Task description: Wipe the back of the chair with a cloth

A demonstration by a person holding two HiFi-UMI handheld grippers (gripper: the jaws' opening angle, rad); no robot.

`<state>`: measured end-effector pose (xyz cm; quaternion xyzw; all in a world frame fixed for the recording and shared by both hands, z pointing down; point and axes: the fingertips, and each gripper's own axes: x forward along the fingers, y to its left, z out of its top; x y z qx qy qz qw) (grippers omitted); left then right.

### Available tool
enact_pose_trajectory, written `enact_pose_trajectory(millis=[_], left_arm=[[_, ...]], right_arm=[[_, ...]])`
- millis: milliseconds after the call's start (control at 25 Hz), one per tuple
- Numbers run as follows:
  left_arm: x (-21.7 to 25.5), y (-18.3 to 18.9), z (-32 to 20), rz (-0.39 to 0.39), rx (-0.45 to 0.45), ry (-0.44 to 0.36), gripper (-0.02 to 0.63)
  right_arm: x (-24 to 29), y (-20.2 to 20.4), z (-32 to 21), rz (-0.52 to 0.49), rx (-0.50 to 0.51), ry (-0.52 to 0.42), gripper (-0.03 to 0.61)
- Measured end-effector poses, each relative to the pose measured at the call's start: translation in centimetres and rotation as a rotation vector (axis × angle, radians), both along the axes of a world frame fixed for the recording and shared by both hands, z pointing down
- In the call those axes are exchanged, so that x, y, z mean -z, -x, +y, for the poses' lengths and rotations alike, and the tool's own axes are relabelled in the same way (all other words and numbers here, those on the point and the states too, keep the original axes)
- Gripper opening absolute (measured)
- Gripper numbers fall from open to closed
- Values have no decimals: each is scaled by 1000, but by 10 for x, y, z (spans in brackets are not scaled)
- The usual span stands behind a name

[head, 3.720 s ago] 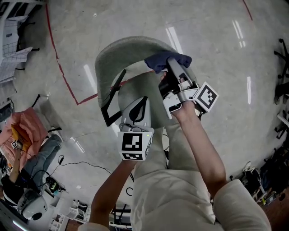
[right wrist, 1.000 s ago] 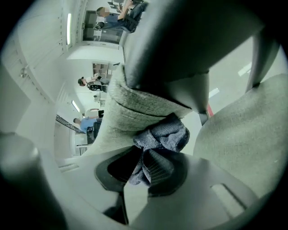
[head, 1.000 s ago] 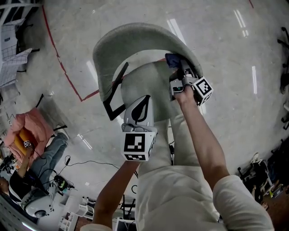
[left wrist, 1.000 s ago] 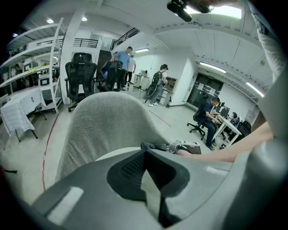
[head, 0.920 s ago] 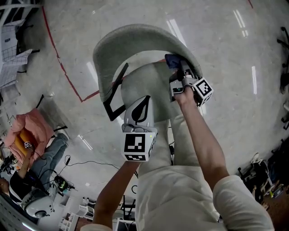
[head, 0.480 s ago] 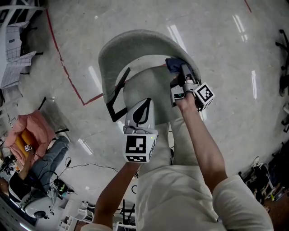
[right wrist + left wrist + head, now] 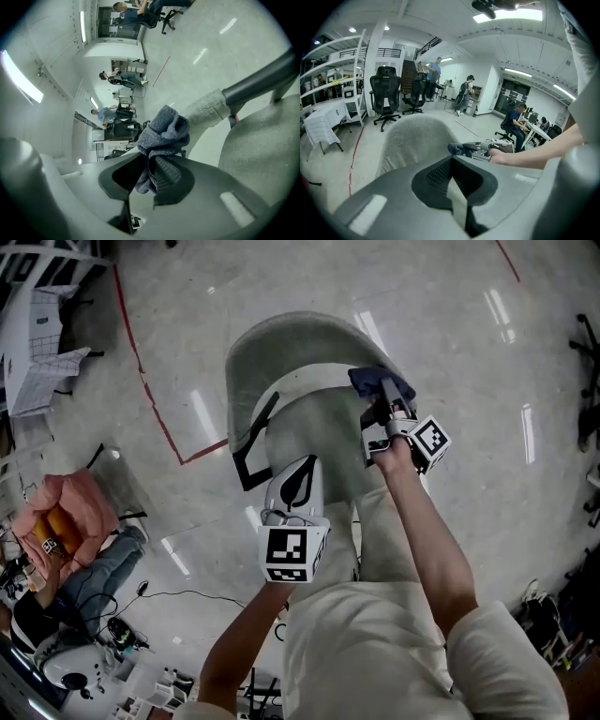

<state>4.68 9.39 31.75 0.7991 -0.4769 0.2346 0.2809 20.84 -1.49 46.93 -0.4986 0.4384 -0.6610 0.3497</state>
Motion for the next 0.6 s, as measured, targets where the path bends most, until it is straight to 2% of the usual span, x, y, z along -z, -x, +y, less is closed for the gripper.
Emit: enact_pose_trajectory(millis=[280, 600], left_arm=[[35, 8, 20, 10, 50, -42, 0], [80, 28, 43, 51, 157, -105, 0]], right_arm=[[84, 26, -6, 42, 204, -161, 89], [187, 73, 26, 98, 486, -333, 89]])
